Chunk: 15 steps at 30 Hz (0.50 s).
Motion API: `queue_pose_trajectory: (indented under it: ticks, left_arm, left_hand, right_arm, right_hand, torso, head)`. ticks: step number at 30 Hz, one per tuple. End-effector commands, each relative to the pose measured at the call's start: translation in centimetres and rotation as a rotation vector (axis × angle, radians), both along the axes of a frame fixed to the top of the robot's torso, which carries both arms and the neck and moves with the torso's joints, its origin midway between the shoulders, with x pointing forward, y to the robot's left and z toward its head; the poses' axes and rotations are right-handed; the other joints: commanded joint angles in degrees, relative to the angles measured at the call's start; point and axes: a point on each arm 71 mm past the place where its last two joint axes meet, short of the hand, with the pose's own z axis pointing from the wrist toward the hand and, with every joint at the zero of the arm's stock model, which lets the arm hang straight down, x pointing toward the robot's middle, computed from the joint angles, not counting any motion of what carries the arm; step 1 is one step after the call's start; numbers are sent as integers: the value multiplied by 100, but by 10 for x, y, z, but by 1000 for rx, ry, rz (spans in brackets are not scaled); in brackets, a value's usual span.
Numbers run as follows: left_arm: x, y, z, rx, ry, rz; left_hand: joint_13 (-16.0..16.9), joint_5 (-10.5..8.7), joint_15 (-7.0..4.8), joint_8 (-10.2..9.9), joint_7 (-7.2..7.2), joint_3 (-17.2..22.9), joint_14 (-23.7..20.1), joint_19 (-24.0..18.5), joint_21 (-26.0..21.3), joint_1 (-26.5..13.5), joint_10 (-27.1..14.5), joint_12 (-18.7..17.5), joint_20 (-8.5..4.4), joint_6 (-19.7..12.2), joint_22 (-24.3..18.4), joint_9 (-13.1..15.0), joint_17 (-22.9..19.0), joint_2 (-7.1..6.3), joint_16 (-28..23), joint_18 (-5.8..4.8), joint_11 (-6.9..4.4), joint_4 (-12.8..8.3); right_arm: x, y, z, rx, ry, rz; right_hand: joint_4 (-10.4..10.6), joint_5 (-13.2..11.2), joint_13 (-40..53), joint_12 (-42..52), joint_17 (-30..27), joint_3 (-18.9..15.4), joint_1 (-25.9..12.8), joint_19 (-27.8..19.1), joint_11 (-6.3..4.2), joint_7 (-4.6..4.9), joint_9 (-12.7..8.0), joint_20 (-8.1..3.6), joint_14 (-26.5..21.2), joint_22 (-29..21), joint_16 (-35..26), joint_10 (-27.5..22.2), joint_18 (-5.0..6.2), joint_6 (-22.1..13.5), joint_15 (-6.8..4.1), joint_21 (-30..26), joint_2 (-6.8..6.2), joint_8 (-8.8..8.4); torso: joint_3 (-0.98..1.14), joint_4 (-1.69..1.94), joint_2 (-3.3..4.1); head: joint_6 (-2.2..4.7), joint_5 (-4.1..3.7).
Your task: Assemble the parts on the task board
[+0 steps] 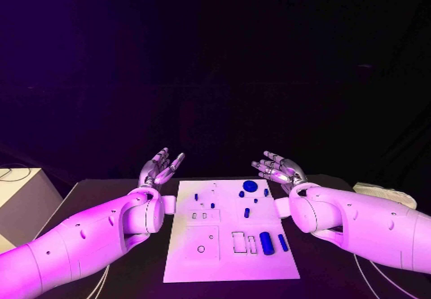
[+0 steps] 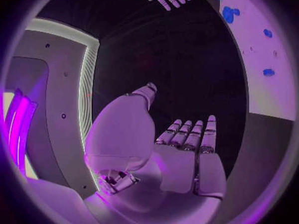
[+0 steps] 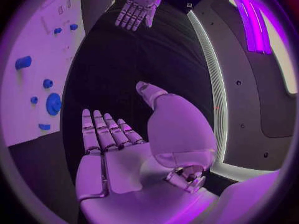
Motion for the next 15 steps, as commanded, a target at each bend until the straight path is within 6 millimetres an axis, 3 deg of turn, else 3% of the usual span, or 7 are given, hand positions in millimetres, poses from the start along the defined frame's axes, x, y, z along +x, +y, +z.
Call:
queue_pose_trajectory:
  ticks: [1, 6, 7, 9, 11, 12, 15]
  left_arm:
    - [4, -8, 0, 12, -24, -127]
    - [6, -7, -1, 12, -25, -130]
    - [3, 3, 2, 16, -42, -163]
    - [1, 5, 4, 19, -51, -173]
    - [-1, 7, 7, 27, -64, -195]
    - [-3, 8, 8, 33, -70, -208]
    - [-8, 10, 15, 42, -84, -253]
  left_hand:
    - [16, 48, 69, 48, 477, 91, 53, 58, 41, 279, 90, 41, 75, 118, 16, 21, 15, -10, 33, 74, 67, 57]
    - [84, 53, 136, 234, 634, 161, 773, 377, 139, 374, 788, 137, 117, 775, 63, 155, 133, 95, 195, 58, 270, 16]
    - [93, 42, 156, 276, 649, 171, 943, 518, 176, 383, 920, 152, 123, 914, 81, 184, 159, 100, 236, 42, 294, 10]
    - [117, 45, 145, 416, 668, 222, 1638, 1193, 354, 410, 1425, 179, 118, 1384, 149, 277, 258, 118, 389, 5, 364, -13]
    - [251, 44, 29, 656, 632, 288, 2943, 2437, 705, 451, 2896, 466, 104, 2119, 297, 429, 469, 127, 732, 173, 441, -54]
    - [297, 55, -39, 765, 702, 319, 3298, 2609, 776, 458, 3644, 604, 100, 2459, 307, 496, 534, 126, 836, 240, 363, -68]
    - [254, 49, -314, 1047, 627, 451, 4195, 3454, 1165, 472, 4248, 620, -27, 3380, 411, 668, 803, 91, 1217, 400, 165, -94]
  right_arm:
    - [3, 7, -3, -37, 75, 156]
    - [6, 6, -3, -54, 87, 175]
    - [15, -4, 13, -396, -177, 268]
    - [16, -4, 14, -455, -211, 285]
    - [19, -4, 18, -535, -254, 302]
    - [20, -4, 20, -572, -271, 308]
    - [22, -3, 26, -690, -313, 324]
  right_hand:
    - [-110, -28, 53, 93, 101, 99, 493, 684, 56, 899, 107, 43, 899, 55, 156, 744, 191, 531, 10, 72, -23, 154]
    - [-270, -157, 156, 276, 286, 148, 841, 2702, -179, 676, 423, 19, 2590, 172, 470, 2770, 498, 2101, -275, 346, -116, 590]
    - [-290, -177, 163, 286, 293, 155, 878, 2827, -202, 630, 464, 5, 2673, 174, 491, 2954, 512, 2315, -302, 370, -142, 652]
    - [-325, -177, 163, 300, 329, 208, 971, 3264, -310, 565, 554, -108, 3012, 186, 597, 3277, 530, 2866, -418, 459, -186, 797]
    - [-360, -146, 157, 275, 353, 268, 1037, 3575, -376, 519, 596, -207, 3234, 183, 653, 3476, 529, 3213, -506, 506, -232, 868]
    - [-391, -118, 158, 274, 392, 307, 1077, 3775, -428, 485, 597, -287, 3439, 192, 723, 3625, 529, 3328, -578, 551, -270, 893]
    - [-419, -51, 155, 247, 476, 366, 1102, 4120, -499, 458, 587, -432, 3785, 221, 833, 3851, 523, 3501, -698, 651, -319, 909]
  torso:
    - [0, 1, 1]
    - [0, 1, 1]
    - [-41, 39, 70]
    - [-44, 45, 84]
    - [-45, 54, 118]
    - [-51, 56, 146]
    - [-58, 69, 239]
  head:
    - [-1, -1]
    - [-1, -1]
    - [-162, -63]
    - [-183, -67]
    - [-203, -69]
    - [-192, -75]
    - [-183, -87]
